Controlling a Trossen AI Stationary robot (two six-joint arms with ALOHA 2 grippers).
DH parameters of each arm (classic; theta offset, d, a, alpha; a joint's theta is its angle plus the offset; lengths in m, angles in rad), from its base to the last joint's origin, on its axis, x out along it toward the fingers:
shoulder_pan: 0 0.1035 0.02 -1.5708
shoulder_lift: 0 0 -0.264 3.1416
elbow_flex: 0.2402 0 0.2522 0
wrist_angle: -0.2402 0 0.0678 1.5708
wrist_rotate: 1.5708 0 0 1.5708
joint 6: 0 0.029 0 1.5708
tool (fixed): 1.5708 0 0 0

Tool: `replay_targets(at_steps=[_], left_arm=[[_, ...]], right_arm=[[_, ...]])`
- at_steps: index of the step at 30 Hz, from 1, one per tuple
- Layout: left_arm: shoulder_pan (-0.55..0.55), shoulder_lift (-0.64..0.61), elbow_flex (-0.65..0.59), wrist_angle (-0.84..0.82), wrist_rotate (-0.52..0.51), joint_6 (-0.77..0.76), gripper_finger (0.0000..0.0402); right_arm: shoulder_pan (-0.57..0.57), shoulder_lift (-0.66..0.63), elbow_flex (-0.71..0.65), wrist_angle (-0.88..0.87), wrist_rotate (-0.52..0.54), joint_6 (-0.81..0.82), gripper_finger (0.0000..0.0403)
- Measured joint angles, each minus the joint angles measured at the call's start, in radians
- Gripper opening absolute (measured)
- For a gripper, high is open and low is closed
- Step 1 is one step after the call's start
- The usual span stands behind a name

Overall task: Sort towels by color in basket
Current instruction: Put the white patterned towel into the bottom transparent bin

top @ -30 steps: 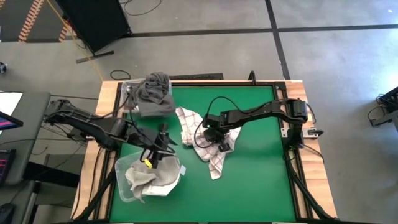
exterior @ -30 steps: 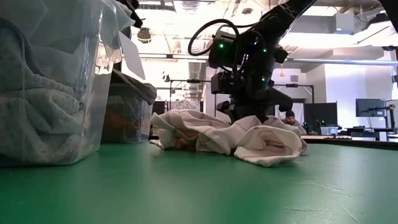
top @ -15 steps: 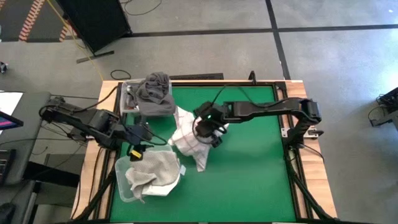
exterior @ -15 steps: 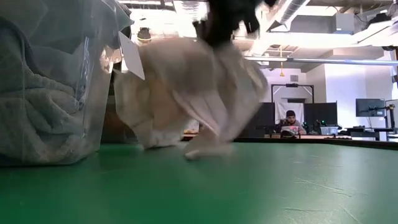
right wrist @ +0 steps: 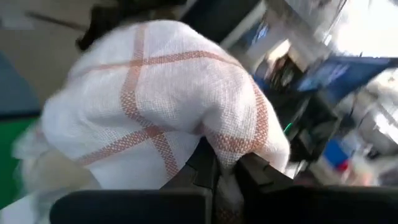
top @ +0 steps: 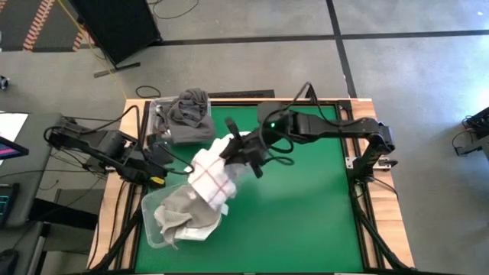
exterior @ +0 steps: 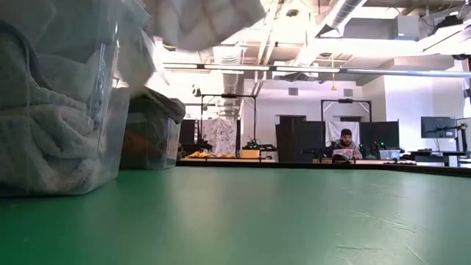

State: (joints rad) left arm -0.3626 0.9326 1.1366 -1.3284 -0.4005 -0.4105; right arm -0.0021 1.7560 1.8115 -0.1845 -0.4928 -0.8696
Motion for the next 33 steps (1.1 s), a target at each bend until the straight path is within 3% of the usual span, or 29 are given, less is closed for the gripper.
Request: replay_targets(at_steps=[8, 19, 33], left_arm=[[0.000, -0.052, 0.000, -0.090, -0.069, -0.078, 0.0199], [0.000, -0.120, 0.000, -0.123, -0.084, -0.137, 0.0199], [0.000, -0.121, -0.001, -0.098, -0.084, -0.149, 0.0199]], right_arm=[[-0.007, 0.073, 0.072, 0.221, -0.128, 0.020, 0.0046], [-0.007, 0.280, 0.278, 0.247, -0.300, 0.108, 0.0046], [-0.019, 0.527, 0.297, 0.235, -0.315, 0.158, 0.0047]])
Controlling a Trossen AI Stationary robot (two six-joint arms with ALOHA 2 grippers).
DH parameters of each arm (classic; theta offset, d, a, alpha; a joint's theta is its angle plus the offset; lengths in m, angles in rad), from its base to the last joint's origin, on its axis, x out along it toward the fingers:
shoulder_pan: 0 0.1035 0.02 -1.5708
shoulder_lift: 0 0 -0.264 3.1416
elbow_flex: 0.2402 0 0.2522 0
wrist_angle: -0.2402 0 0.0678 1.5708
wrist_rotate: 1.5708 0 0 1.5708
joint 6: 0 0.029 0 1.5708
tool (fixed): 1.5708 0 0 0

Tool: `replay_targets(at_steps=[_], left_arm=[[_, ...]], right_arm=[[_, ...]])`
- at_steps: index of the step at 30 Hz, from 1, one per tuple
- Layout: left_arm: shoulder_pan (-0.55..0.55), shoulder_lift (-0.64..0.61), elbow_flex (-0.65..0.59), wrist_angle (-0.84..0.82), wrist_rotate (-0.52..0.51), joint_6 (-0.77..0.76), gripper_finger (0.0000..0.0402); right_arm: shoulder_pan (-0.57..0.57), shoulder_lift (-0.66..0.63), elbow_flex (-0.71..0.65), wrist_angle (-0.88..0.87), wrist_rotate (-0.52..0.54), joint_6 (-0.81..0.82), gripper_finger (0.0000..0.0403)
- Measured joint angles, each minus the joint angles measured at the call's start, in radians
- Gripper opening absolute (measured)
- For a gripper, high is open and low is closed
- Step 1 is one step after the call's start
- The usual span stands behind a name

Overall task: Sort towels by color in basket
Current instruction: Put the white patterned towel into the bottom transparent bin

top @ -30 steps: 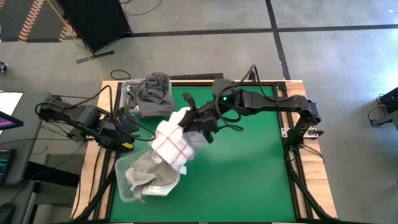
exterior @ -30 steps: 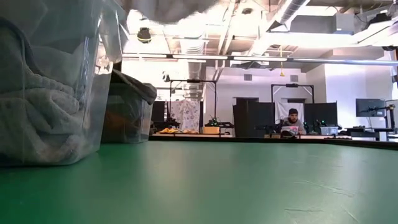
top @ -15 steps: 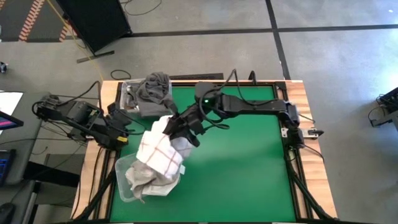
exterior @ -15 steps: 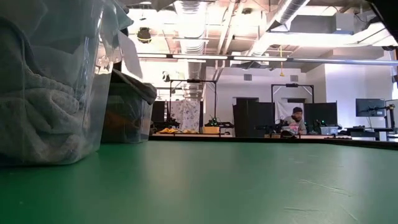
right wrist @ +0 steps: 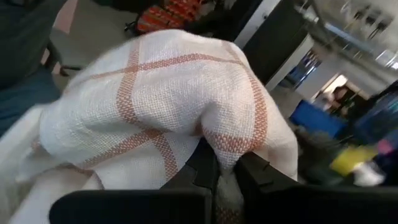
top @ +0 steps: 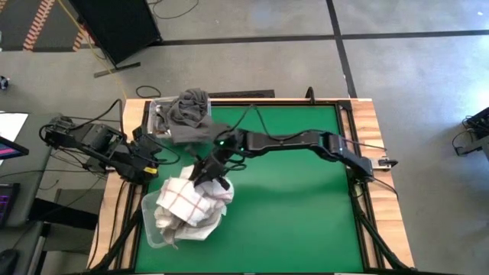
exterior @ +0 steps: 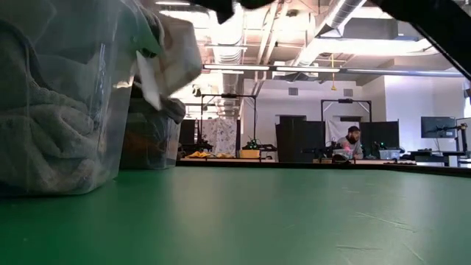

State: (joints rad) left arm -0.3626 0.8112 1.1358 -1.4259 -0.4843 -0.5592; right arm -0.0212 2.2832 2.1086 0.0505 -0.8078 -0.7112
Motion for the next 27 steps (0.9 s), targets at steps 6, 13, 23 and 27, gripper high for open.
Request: replay_targets(at_steps=[6, 13, 23, 27], left_arm=[[0.000, -0.008, 0.000, 0.193, 0.044, 0.119, 0.0199], [-0.004, 0.000, 0.000, 0.413, 0.263, 0.224, 0.0199], [-0.042, 0.115, -0.065, 0.554, 0.330, 0.203, 0.0199], [-0.060, 0.190, -0.098, 0.588, 0.357, 0.194, 0.0199]], right_arm=[[0.000, 0.091, 0.000, -0.011, -0.002, 0.034, 0.0047], [-0.008, 0.127, 0.000, -0.076, -0.003, 0.084, 0.0055], [-0.008, 0.126, 0.000, -0.144, -0.003, 0.084, 0.0059], [-0.007, 0.126, 0.000, -0.159, -0.003, 0.084, 0.0060]])
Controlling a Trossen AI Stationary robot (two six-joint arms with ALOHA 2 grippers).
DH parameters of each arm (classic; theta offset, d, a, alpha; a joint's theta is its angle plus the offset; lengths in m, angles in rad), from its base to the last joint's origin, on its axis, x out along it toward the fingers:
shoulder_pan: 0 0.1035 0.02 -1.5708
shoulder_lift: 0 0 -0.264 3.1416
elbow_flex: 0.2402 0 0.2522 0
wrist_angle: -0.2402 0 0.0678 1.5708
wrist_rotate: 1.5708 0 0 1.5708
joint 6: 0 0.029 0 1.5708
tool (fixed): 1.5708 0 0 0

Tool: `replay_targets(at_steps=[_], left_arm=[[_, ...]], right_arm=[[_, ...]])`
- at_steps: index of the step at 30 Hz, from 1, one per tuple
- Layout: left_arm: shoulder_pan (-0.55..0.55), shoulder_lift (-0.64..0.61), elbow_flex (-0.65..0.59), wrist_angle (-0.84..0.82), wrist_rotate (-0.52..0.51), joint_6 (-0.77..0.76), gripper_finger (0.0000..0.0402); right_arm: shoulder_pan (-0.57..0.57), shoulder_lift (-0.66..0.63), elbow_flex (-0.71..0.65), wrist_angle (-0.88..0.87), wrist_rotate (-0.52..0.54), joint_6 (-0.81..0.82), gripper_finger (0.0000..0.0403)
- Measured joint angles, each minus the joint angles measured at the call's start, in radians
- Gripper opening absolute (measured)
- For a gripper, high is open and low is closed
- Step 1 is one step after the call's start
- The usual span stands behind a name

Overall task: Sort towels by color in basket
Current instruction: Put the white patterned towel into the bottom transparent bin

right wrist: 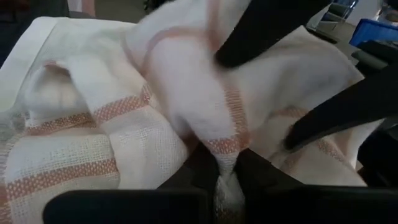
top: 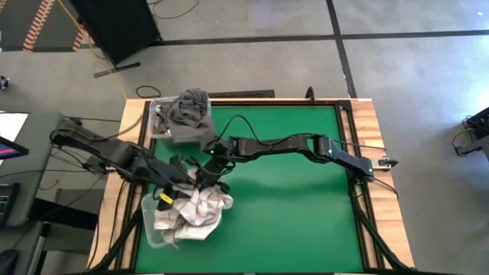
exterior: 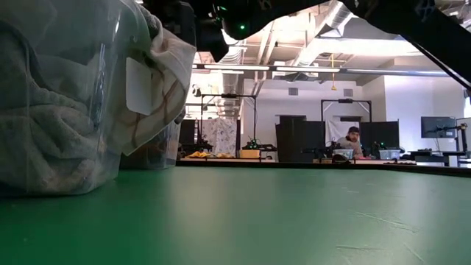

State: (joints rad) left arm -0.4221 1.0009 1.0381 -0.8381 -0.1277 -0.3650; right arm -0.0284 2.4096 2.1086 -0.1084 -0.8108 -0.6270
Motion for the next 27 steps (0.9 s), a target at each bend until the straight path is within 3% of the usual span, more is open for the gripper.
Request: replay_targets(at_steps=[8, 14, 19, 24, 27], left_arm=[[-0.063, 0.126, -0.002, 0.069, 0.024, -0.017, 0.0199], [-0.086, 0.179, -0.001, 0.093, 0.020, -0.061, 0.0199], [-0.104, 0.213, -0.003, 0.078, 0.052, -0.098, 0.0199], [-0.117, 0.262, -0.003, 0.065, 0.049, -0.107, 0.0199], [-0.121, 0.303, -0.003, 0.063, 0.046, -0.107, 0.0199]], right_arm=[[0.002, 0.000, -0.002, -0.040, -0.001, 0.022, 0.0060], [-0.003, -0.048, -0.002, -0.220, 0.049, -0.079, 0.0075], [-0.001, -0.138, -0.001, -0.370, 0.177, -0.182, 0.0139], [-0.005, -0.228, 0.000, -0.500, 0.278, -0.191, 0.0219], [-0.009, -0.287, 0.000, -0.618, 0.315, -0.179, 0.0245]])
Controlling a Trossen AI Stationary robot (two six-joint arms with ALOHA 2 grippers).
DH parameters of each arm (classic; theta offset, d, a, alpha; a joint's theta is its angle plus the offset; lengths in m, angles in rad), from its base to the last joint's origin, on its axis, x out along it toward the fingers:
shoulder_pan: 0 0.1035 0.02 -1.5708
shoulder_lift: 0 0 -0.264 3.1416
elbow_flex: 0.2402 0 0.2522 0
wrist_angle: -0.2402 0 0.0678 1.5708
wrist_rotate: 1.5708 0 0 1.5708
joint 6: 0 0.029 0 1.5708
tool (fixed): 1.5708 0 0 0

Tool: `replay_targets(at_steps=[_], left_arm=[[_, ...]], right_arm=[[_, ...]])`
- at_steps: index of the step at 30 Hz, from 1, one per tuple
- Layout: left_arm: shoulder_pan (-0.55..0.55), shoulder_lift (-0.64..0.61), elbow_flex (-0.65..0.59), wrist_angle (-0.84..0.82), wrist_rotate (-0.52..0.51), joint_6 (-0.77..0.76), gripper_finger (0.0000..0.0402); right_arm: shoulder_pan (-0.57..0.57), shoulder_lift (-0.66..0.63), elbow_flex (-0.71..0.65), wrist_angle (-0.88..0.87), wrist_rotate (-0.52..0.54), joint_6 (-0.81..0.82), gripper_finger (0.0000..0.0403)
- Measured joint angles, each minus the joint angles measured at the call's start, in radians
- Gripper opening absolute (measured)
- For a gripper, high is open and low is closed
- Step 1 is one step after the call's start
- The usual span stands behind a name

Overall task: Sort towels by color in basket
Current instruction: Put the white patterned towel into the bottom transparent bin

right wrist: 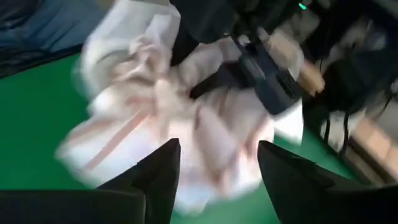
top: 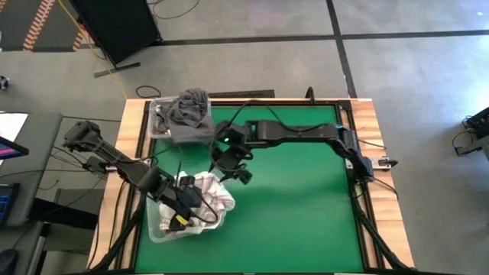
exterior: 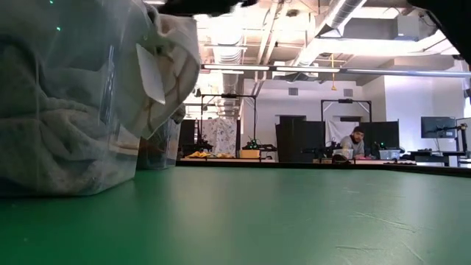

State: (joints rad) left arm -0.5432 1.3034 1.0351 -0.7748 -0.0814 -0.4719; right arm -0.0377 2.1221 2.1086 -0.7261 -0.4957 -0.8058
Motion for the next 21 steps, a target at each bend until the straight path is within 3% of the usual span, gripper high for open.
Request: replay_targets(at_steps=[4, 11, 16, 21], left_arm=[[-0.006, 0.057, 0.001, -0.020, -0.002, -0.004, 0.0199], [-0.010, 0.134, 0.003, -0.034, -0.012, 0.008, 0.0199], [-0.011, 0.136, 0.003, -0.034, -0.016, 0.010, 0.0199], [-0.014, 0.136, 0.003, -0.034, -0.022, 0.002, 0.0199]], right_arm=[[-0.014, -0.047, 0.002, -0.197, 0.050, 0.044, 0.0247], [-0.030, -0.023, -0.012, -0.498, 0.054, 0.178, 0.0232], [-0.015, -0.005, -0.120, -0.482, 0.055, 0.202, 0.0230], [-0.015, -0.008, -0.240, -0.344, 0.049, 0.252, 0.0230]])
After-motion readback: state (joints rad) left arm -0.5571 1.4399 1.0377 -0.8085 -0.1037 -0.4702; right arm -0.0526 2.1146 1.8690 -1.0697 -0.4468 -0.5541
